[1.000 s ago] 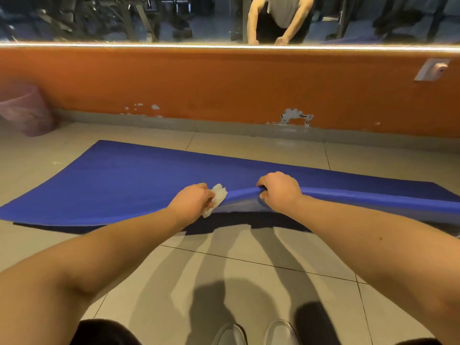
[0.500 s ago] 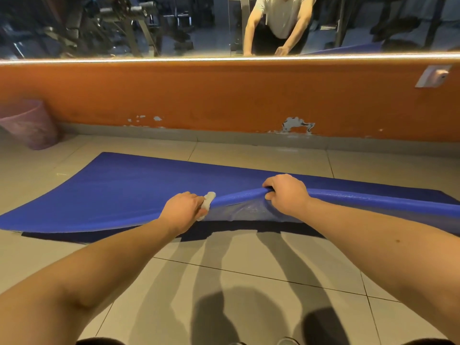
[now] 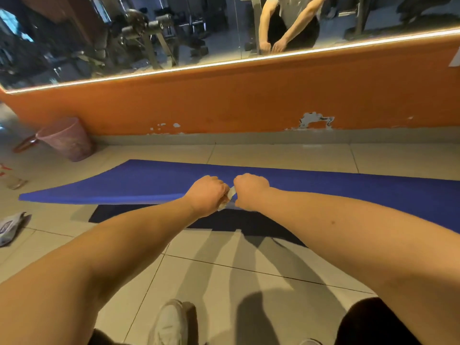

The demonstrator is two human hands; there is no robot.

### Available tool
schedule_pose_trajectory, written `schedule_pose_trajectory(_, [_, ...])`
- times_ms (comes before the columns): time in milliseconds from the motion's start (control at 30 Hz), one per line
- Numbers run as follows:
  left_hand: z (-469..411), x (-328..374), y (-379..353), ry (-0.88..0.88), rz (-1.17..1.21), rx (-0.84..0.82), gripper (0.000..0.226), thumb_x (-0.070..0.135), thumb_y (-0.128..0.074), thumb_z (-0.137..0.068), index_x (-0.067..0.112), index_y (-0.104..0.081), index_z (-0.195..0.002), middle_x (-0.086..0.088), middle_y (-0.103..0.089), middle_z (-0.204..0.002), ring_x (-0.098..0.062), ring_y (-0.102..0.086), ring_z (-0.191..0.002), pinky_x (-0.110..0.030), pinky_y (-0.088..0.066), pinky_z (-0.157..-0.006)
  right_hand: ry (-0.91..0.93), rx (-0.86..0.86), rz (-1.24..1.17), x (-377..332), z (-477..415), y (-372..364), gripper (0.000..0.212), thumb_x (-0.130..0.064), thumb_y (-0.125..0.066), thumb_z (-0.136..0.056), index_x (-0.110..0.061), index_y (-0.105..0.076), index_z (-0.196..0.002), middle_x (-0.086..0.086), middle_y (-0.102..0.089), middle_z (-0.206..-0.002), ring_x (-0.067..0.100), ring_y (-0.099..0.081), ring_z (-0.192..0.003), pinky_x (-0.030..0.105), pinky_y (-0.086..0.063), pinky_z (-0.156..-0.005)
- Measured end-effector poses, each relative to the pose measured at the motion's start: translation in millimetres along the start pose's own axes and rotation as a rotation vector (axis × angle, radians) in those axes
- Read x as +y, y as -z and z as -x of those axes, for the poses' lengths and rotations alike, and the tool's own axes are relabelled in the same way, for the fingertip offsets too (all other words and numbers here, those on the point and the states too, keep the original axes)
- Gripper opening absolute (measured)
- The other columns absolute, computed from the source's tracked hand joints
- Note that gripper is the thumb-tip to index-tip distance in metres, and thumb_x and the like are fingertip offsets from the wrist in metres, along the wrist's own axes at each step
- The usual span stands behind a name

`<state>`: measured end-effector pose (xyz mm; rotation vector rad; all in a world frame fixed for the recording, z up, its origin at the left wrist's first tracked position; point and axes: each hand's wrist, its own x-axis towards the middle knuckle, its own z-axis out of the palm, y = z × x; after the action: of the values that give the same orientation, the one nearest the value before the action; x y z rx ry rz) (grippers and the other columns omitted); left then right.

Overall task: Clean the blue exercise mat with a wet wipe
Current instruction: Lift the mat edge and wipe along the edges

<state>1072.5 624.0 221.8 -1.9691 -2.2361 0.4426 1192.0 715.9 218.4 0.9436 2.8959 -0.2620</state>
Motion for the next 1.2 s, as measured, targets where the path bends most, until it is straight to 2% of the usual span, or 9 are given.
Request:
schedule_pose_trajectory(200, [1.0,-11.0,-10.5,0.014,-0.004,0.059,0.006,0.025,-0.061,-0.092,0.021,-0.063,-0.097,0.001,-0.067,-0.09,-0.02,-0.058,-0.083,-0.033,-0.047,-0.074,-0.157,0.054,-0.1,-0.9,-1.9,-3.9,0.035,-0.038,-0.074,-0.087,-0.016,-0.05,-0.1,-0.002,-0.05,-0.078,0.02,-0.054,-0.075,0.033,-0.039,-0.06])
schedule_pose_trajectory(367, [10.2,-21.3,-26.3,0.006,-0.063,0.036,0.021,0.024,-0.06,-0.097,0.021,-0.056,-0.117,0.001,-0.067,-0.102,-0.02,-0.057,-0.089,-0.03,-0.04,-0.072,-0.191,0.049,-0.071,-8.8,-5.1,-11.0,0.024,-0.034,-0.071,-0.088,-0.019,-0.053,-0.083,0.001,-0.057,-0.081,0.022,-0.055,-0.074,0.033,-0.037,-0.06])
schedule_pose_trajectory(567, [45.7,-63.6,-38.3,0.074,-0.027,-0.092,0.045,0.009,-0.051,-0.097,0.017,-0.036,-0.139,-0.005,-0.06,-0.1,-0.021,-0.048,-0.081,-0.033,-0.046,-0.073,-0.228,0.073,-0.076,-8.4,-10.7,-14.1,0.015,-0.025,-0.07,-0.084,-0.016,-0.058,-0.081,0.002,-0.058,-0.077,0.021,-0.049,-0.066,0.029,-0.036,-0.054])
schedule_pose_trajectory(700, [60.3,-99.5,-48.8,0.131,0.054,-0.216,0.067,0.019,-0.046,-0.101,0.023,-0.008,-0.156,-0.008,-0.053,-0.084,-0.025,-0.051,-0.075,-0.036,-0.044,-0.066,-0.255,0.072,-0.075,-11.2,-10.1,-11.8,0.015,-0.021,-0.068,-0.085,-0.017,-0.055,-0.079,0.001,-0.052,-0.075,0.022,-0.043,-0.065,0.029,-0.034,-0.055])
schedule_pose_trajectory(767, [51.7,-103.7,-52.2,0.15,0.146,-0.172,0.054,0.019,-0.041,-0.103,0.024,-0.023,-0.153,-0.008,-0.052,-0.079,-0.025,-0.052,-0.07,-0.043,-0.051,-0.072,-0.276,0.09,-0.073,-13.2,-10.6,-11.3,0.006,-0.02,-0.066,-0.086,-0.014,-0.063,-0.087,0.002,-0.057,-0.078,0.022,-0.046,-0.067,0.029,-0.036,-0.058])
schedule_pose_trajectory(900, [24.7,-64.6,-41.6,0.018,0.252,-0.124,0.043,0.025,-0.032,-0.109,0.02,-0.029,-0.152,-0.015,-0.064,-0.103,-0.032,-0.064,-0.088,-0.043,-0.054,-0.084,-0.298,0.091,-0.077,-14.8,-9.7,-14.0,0.01,-0.023,-0.067,-0.086,-0.015,-0.067,-0.093,0.004,-0.068,-0.089,0.022,-0.058,-0.073,0.032,-0.044,-0.063])
schedule_pose_trajectory(967, [14.5,-46.4,-32.2,-0.017,0.217,-0.153,0.041,0.023,-0.043,-0.106,0.016,-0.035,-0.145,-0.013,-0.063,-0.099,-0.032,-0.064,-0.087,-0.042,-0.054,-0.079,-0.303,0.075,-0.067,-14.1,-9.2,-15.5,0.011,-0.026,-0.068,-0.087,-0.017,-0.066,-0.092,0.003,-0.068,-0.089,0.022,-0.063,-0.081,0.034,-0.048,-0.066])
schedule_pose_trajectory(1100, [20.6,-54.2,-40.3,-0.031,0.087,-0.17,0.067,0.005,-0.057,-0.092,0.015,-0.023,-0.149,-0.006,-0.051,-0.081,-0.027,-0.059,-0.077,-0.036,-0.049,-0.066,-0.314,0.069,-0.069,-10.2,-9.8,-16.3,0.013,-0.029,-0.07,-0.088,-0.017,-0.065,-0.09,0.004,-0.069,-0.091,0.024,-0.064,-0.085,0.035,-0.049,-0.069])
schedule_pose_trajectory(1200, [34.1,-80.1,-53.1,0.013,0.099,-0.179,0.054,0.008,-0.056,-0.092,0.014,-0.031,-0.139,-0.003,-0.049,-0.077,-0.023,-0.057,-0.072,-0.037,-0.056,-0.07,-0.309,0.068,-0.066,-12.2,-13.0,-15.2,0.014,-0.03,-0.07,-0.088,-0.016,-0.067,-0.09,0.005,-0.071,-0.092,0.023,-0.063,-0.08,0.034,-0.048,-0.067])
